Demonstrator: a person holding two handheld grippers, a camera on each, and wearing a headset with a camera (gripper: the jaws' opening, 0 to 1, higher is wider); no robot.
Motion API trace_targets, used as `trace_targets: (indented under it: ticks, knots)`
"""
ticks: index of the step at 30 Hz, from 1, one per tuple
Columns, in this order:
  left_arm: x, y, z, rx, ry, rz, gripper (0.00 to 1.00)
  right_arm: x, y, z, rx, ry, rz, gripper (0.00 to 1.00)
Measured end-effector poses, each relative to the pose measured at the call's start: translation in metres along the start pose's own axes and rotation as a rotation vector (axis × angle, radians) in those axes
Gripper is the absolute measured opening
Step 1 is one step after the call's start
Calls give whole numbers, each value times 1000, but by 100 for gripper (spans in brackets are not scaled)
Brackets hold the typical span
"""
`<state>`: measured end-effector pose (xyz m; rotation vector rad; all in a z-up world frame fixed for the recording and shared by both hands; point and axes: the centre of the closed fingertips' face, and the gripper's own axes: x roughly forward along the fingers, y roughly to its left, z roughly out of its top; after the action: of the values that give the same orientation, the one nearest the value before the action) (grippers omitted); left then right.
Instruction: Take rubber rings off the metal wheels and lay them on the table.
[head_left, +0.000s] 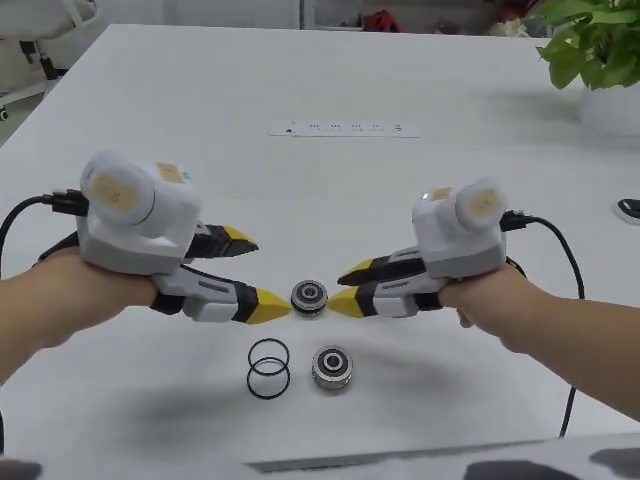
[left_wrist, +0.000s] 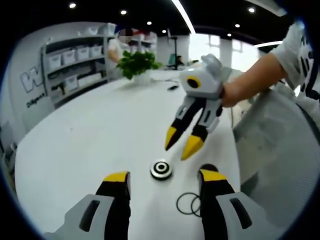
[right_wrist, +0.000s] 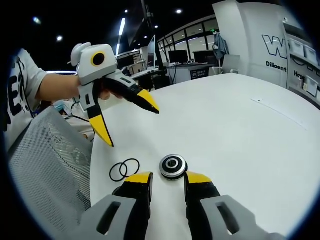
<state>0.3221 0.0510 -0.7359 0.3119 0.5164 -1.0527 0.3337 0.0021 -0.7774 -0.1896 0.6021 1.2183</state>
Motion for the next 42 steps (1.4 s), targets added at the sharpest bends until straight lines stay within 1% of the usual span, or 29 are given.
trace_targets:
  ticks: [7,15,25,39,42]
  knots:
    - [7,2,-3,-2,10,-3,53,4,0,-3,-11,13,-1,22]
    - [15,0,-6,2,26,-10,50,9,-1,-5,-23,25,-6,22]
    - [23,2,-9,-4,36,-13,47,11,-6,-9,-33,37,-22,22]
    - [32,2,-14,0,57,-25,43,14,-8,-12,-47,48,-25,22]
    - [34,2,-15,2,61,-26,40,15,-8,-13,-52,50,-27,22]
